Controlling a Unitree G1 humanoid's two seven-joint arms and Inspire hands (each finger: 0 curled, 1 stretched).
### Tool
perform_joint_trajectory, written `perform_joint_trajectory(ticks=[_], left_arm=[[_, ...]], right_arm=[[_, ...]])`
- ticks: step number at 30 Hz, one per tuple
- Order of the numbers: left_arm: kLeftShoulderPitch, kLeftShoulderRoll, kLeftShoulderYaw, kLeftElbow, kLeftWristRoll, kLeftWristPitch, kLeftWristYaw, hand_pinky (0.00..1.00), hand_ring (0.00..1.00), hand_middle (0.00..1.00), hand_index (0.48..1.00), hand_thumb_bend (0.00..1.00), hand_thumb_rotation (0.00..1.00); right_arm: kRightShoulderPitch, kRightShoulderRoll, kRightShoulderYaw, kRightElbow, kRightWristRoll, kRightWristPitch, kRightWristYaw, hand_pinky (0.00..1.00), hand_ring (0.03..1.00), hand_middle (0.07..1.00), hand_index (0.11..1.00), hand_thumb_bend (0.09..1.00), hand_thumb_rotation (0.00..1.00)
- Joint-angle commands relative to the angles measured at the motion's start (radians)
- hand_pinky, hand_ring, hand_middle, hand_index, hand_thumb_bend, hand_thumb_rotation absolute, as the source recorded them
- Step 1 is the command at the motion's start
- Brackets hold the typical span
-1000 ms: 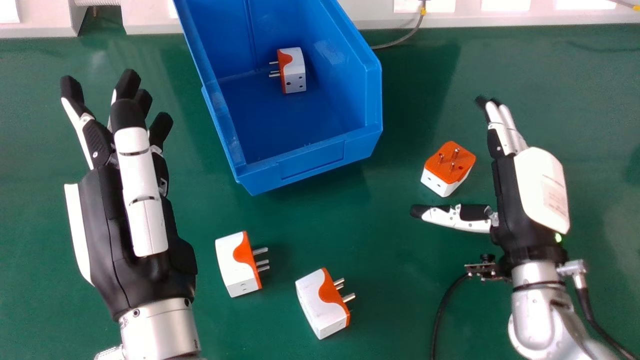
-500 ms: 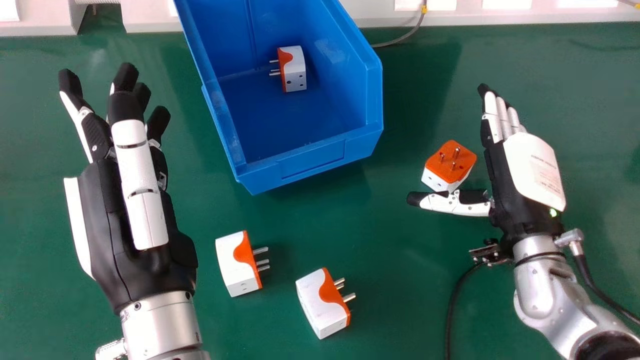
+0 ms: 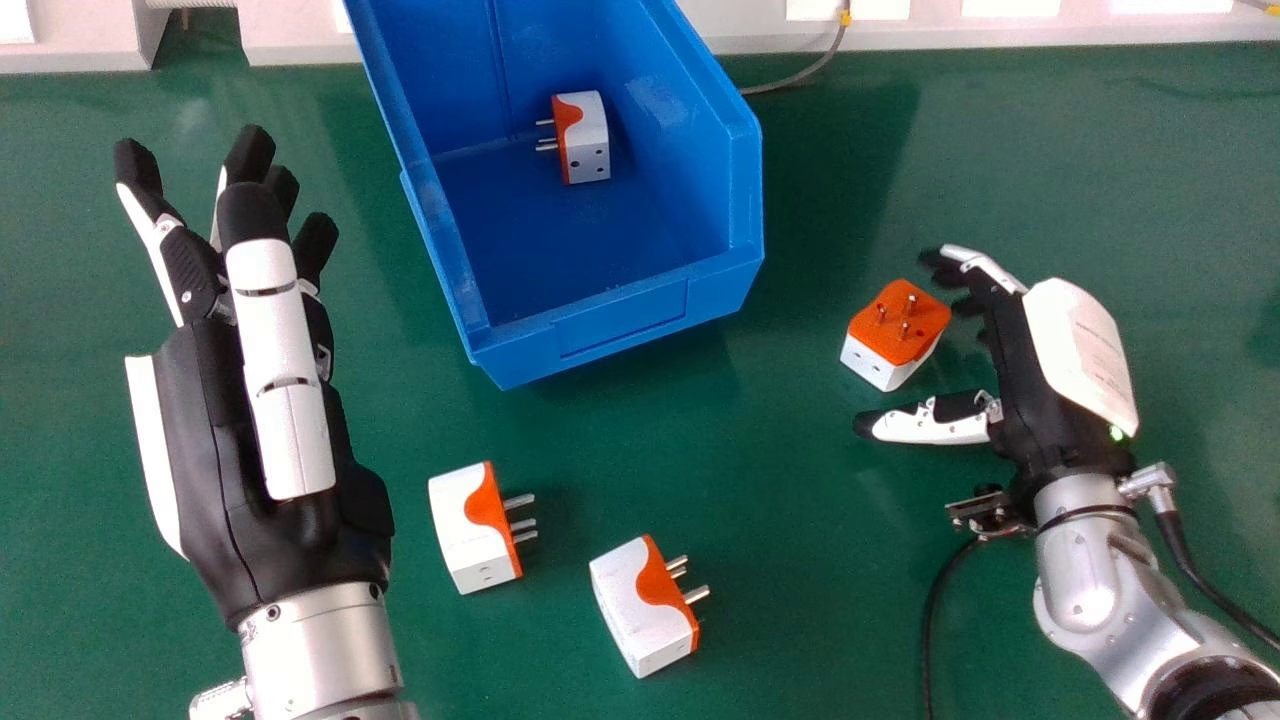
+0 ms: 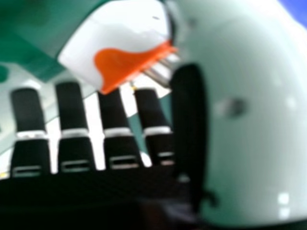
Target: Pick all objects and put in blue box
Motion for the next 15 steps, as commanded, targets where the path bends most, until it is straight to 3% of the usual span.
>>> perform_joint_trajectory(ticks=[1,5,11,15], left_arm=[[0.0,-0.072,-0.006,-0.014,0.004,-0.016,-0.002,0.92,0.95,0.94,0.916,0.59,0.79],[-0.001,-0.073,-0.005,-0.012,0.004,-0.016,-0.002,0.91,0.95,0.94,0.917,0.59,0.79],[-0.002,-0.069,-0.005,-0.01,0.008,-0.015,-0.005,0.92,0.95,0.94,0.919,0.58,0.8],[-0.003,-0.069,-0.005,-0.01,0.001,-0.018,-0.009,0.91,0.95,0.93,0.918,0.58,0.8]], right_arm=[[-0.031,0.007,-0.019,0.0,0.029,0.007,0.0,0.39,0.458,0.567,0.607,0.574,0.0],[-0.032,0.015,-0.031,-0.002,0.05,0.012,0.015,0.37,0.43,0.501,0.5,0.509,0.0],[-0.033,0.019,-0.024,-0.007,0.05,0.019,0.017,0.37,0.431,0.495,0.482,0.503,0.0],[-0.035,0.019,-0.02,-0.01,0.046,0.021,0.012,0.36,0.43,0.496,0.479,0.502,0.0]])
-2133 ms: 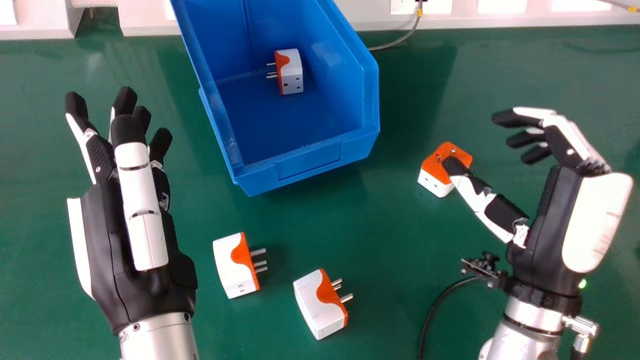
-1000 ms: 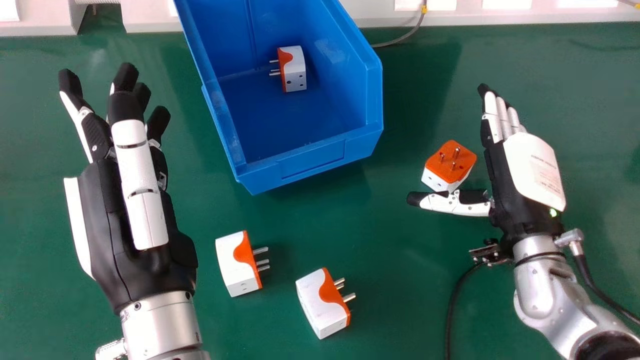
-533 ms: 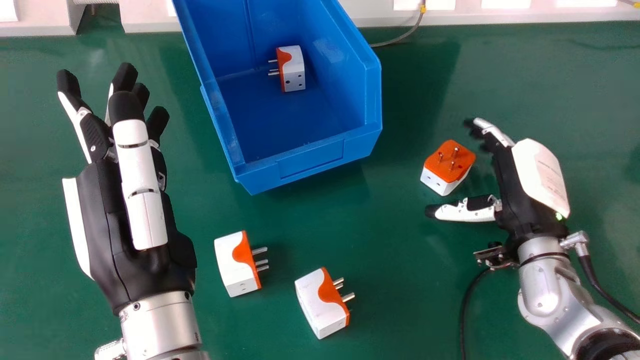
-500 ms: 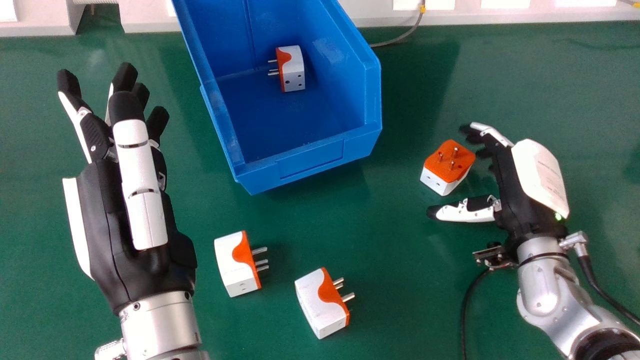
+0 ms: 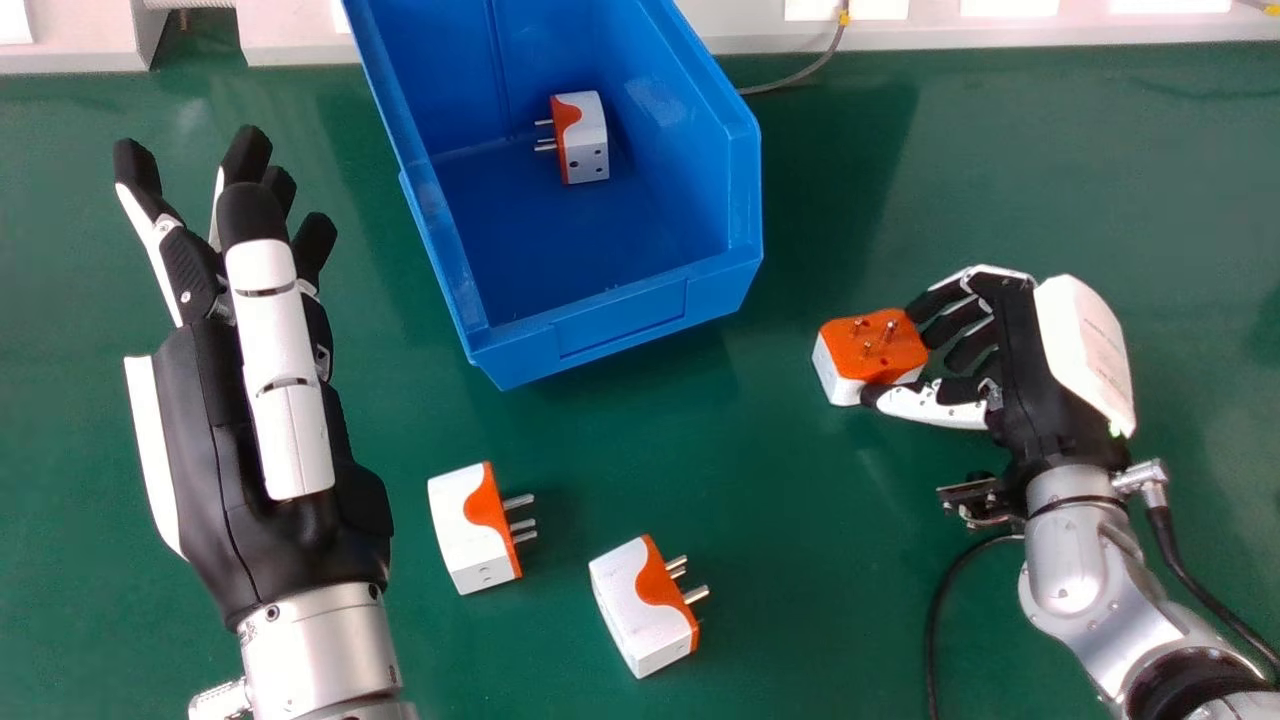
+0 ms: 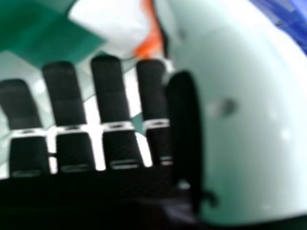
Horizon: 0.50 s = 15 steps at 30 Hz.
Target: Pick all objects and put in blue box
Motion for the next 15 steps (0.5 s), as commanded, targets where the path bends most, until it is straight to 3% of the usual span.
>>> perform_joint_trajectory(ticks=[1,4,10,15], left_arm=[[-0.004,-0.068,-0.006,-0.009,0.002,-0.019,-0.008,0.91,0.95,0.93,0.918,0.58,0.8],[-0.003,-0.074,-0.006,-0.01,0.01,-0.016,0.0,0.91,0.94,0.93,0.914,0.58,0.8],[-0.003,-0.071,-0.007,-0.008,0.002,-0.023,-0.006,0.92,0.95,0.93,0.916,0.58,0.8],[0.0,-0.069,-0.005,-0.01,0.006,-0.022,-0.005,0.91,0.94,0.93,0.915,0.58,0.8]], right_arm=[[-0.021,0.0,-0.002,-0.016,0.01,0.003,-0.001,0.36,0.43,0.496,0.479,0.502,0.0],[-0.022,0.0,-0.001,-0.018,0.01,0.003,-0.006,0.36,0.43,0.496,0.479,0.502,0.0],[-0.024,0.002,0.0,-0.027,0.006,0.01,-0.018,0.36,0.43,0.496,0.481,0.502,0.0],[-0.021,0.0,0.006,-0.037,-0.004,-0.009,-0.044,0.35,0.43,0.498,0.486,0.501,0.0]])
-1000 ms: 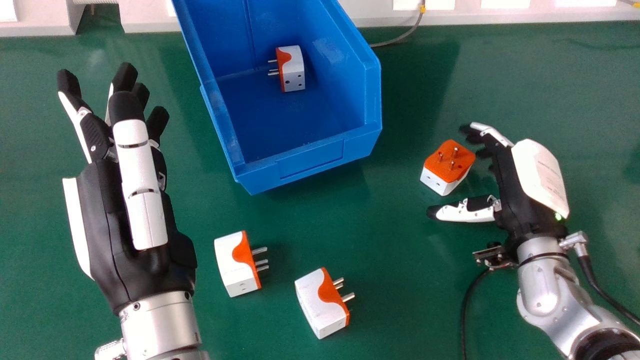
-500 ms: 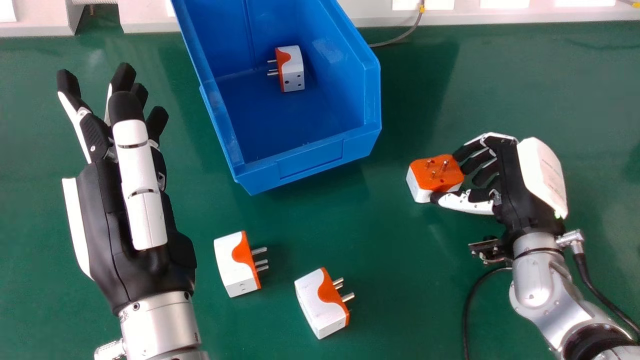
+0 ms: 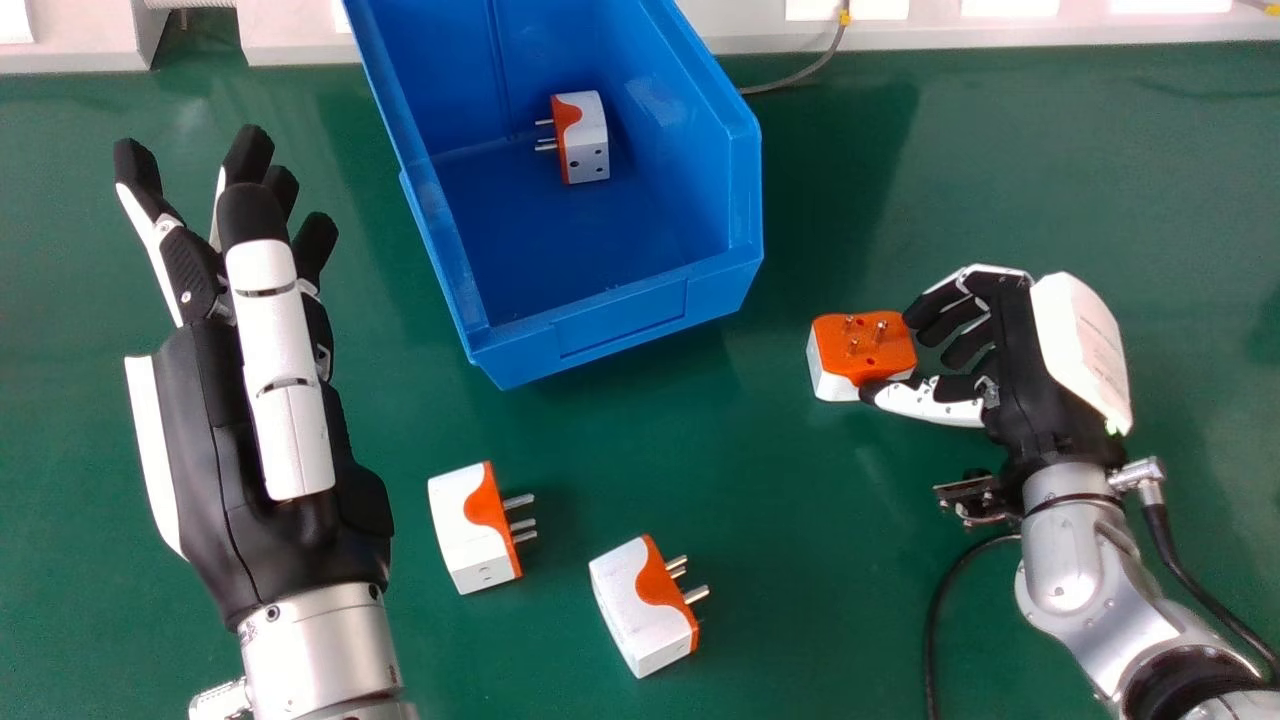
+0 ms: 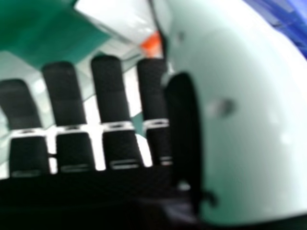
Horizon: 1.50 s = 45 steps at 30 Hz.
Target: Pick all objects and put in blue box
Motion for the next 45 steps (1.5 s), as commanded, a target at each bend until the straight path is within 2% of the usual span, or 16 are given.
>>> perform_joint_trajectory(ticks=[1,3,5,7,8,10,12,15,20,22,25,28,34,38,42,45], left_arm=[[0.0,-0.068,-0.005,-0.012,0.005,-0.019,-0.006,0.91,0.94,0.93,0.915,0.58,0.8],[0.0,-0.069,-0.007,-0.015,0.002,-0.017,-0.007,0.91,0.94,0.93,0.915,0.58,0.8],[-0.001,-0.07,-0.008,-0.015,0.005,-0.015,-0.004,0.91,0.94,0.93,0.913,0.59,0.8],[-0.001,-0.07,-0.008,-0.015,0.006,-0.015,-0.004,0.91,0.94,0.93,0.914,0.59,0.79],[-0.001,-0.07,-0.008,-0.014,0.007,-0.017,-0.005,0.91,0.94,0.93,0.915,0.59,0.79],[-0.002,-0.07,-0.008,-0.012,0.012,-0.016,-0.003,0.91,0.94,0.93,0.916,0.58,0.8],[-0.004,-0.073,-0.009,-0.014,0.01,-0.014,-0.001,0.91,0.94,0.93,0.914,0.58,0.8],[-0.005,-0.073,-0.009,-0.014,0.007,-0.011,-0.001,0.91,0.94,0.93,0.915,0.58,0.8],[-0.007,-0.074,-0.01,-0.015,0.006,-0.007,-0.001,0.91,0.94,0.93,0.915,0.58,0.8],[-0.008,-0.074,-0.012,-0.016,0.009,-0.005,0.0,0.91,0.94,0.93,0.913,0.58,0.8],[-0.009,-0.072,-0.013,-0.011,0.015,-0.008,-0.001,0.91,0.94,0.93,0.918,0.58,0.81],[-0.01,-0.071,-0.013,-0.012,0.017,-0.007,-0.002,0.92,0.95,0.94,0.922,0.58,0.82],[-0.017,-0.071,-0.012,-0.014,0.012,-0.004,-0.004,0.91,0.95,0.94,0.923,0.58,0.82],[-0.02,-0.072,-0.016,-0.021,0.01,0.008,-0.002,0.91,0.95,0.94,0.922,0.59,0.82],[-0.018,-0.074,-0.018,-0.022,0.018,0.005,0.002,0.9,0.94,0.93,0.916,0.58,0.82],[-0.017,-0.075,-0.017,-0.025,0.016,0.004,0.004,0.91,0.94,0.93,0.914,0.58,0.81]], right_arm=[[-0.021,-0.004,0.004,-0.028,-0.002,-0.019,-0.033,0.35,0.43,0.498,0.487,0.501,0.0],[-0.019,-0.008,0.013,-0.041,-0.012,-0.022,-0.042,0.34,0.429,0.505,0.5,0.499,0.0],[-0.021,-0.016,0.033,-0.049,-0.034,-0.002,-0.045,0.34,0.464,0.58,0.509,0.491,0.0],[-0.025,-0.025,0.055,-0.051,-0.057,0.021,-0.038,0.51,0.625,0.707,0.642,0.748,0.0],[-0.026,-0.03,0.066,-0.052,-0.068,0.031,-0.034,0.58,0.687,0.754,0.695,0.813,0.0],[-0.029,-0.036,0.079,-0.048,-0.079,0.038,-0.02,0.64,0.748,0.807,0.753,0.861,0.03],[-0.031,-0.037,0.08,-0.047,-0.072,0.046,0.009,0.72,0.832,0.894,0.845,0.924,0.11],[-0.033,-0.041,0.087,-0.047,-0.071,0.043,0.039,0.81,0.956,0.972,0.93,0.983,0.21],[-0.035,-0.055,0.119,-0.062,-0.1,0.044,0.059,0.81,0.965,0.978,0.937,0.987,0.22],[-0.036,-0.061,0.134,-0.072,-0.111,0.048,0.072,0.87,0.989,0.993,0.98,0.997,0.29],[-0.041,-0.068,0.154,-0.081,-0.13,0.065,0.088,0.92,0.999,1.0,0.998,1.0,0.33],[-0.048,-0.069,0.162,-0.084,-0.129,0.076,0.114,0.96,1.0,1.0,1.0,1.0,0.31],[-0.069,-0.066,0.185,-0.083,-0.138,0.096,0.188,0.95,1.0,1.0,1.0,1.0,0.27],[-0.093,-0.056,0.201,-0.064,-0.136,0.102,0.253,0.95,1.0,1.0,1.0,0.996,0.24],[-0.108,-0.039,0.207,-0.016,-0.128,0.085,0.265,0.84,0.976,0.982,0.939,0.938,0.15],[-0.105,-0.033,0.189,0.006,-0.1,0.03,0.25,0.68,0.826,0.895,0.817,0.851,0.04]])
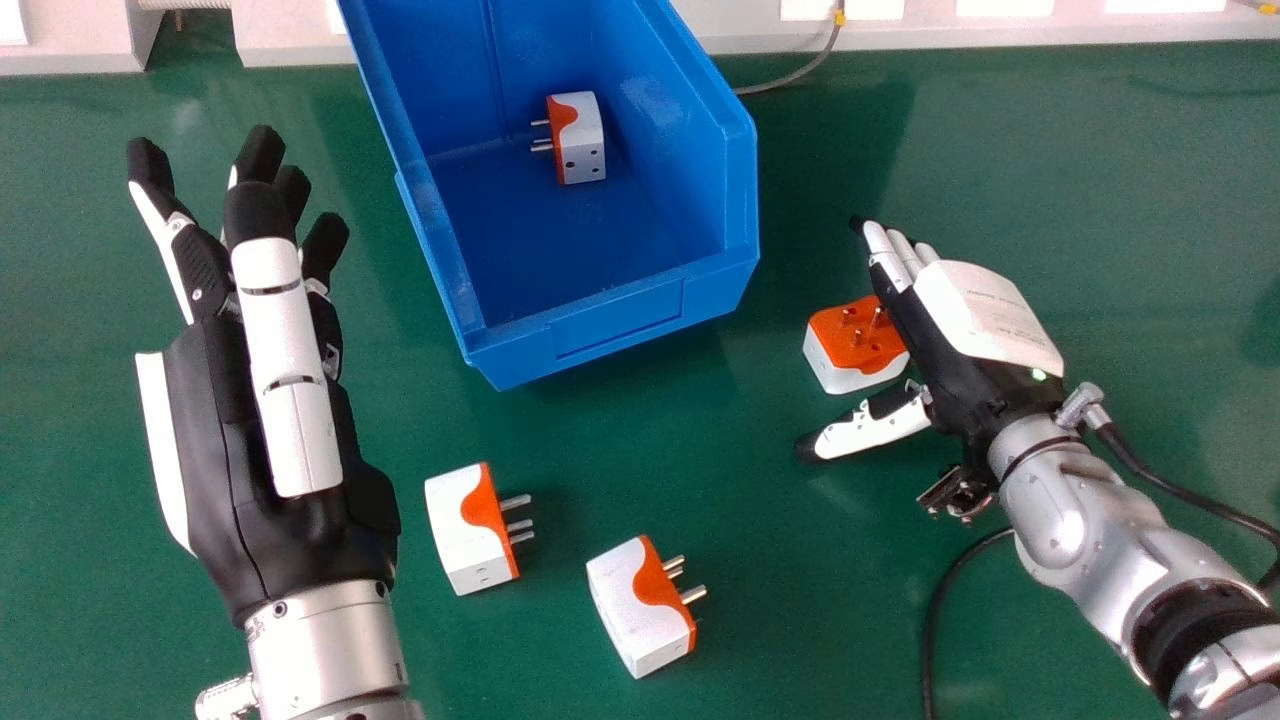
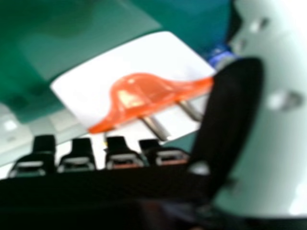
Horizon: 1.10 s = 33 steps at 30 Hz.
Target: Pick all objects and put in blue box
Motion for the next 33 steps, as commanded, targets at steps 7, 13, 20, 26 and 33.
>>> perform_joint_trajectory(ticks=[7,13,20,26,33], left_arm=[[-0.012,-0.076,-0.012,-0.029,0.011,0.0,0.003,0.9,0.93,0.93,0.911,0.58,0.81],[-0.009,-0.072,-0.012,-0.029,0.013,-0.001,0.001,0.9,0.93,0.93,0.911,0.57,0.81],[-0.007,-0.067,-0.005,-0.03,0.003,-0.001,-0.005,0.91,0.94,0.93,0.913,0.58,0.81],[-0.009,-0.068,-0.003,-0.027,0.0,-0.001,-0.006,0.91,0.94,0.93,0.913,0.58,0.81],[-0.005,-0.07,-0.006,-0.027,0.008,-0.002,-0.003,0.91,0.94,0.93,0.917,0.58,0.81]], right_arm=[[0.009,0.028,-0.041,0.021,0.05,-0.069,-0.067,0.44,0.51,0.578,0.58,0.579,0.01],[0.013,0.027,-0.056,0.016,0.05,-0.072,-0.082,0.37,0.438,0.512,0.528,0.519,0.0],[0.015,0.031,-0.057,0.005,0.043,-0.093,-0.105,0.36,0.417,0.494,0.521,0.505,0.0],[0.011,0.031,-0.05,-0.003,0.033,-0.098,-0.133,0.35,0.398,0.476,0.522,0.498,0.0],[0.016,0.031,-0.059,-0.024,0.04,-0.118,-0.167,0.37,0.405,0.488,0.508,0.5,0.0]])
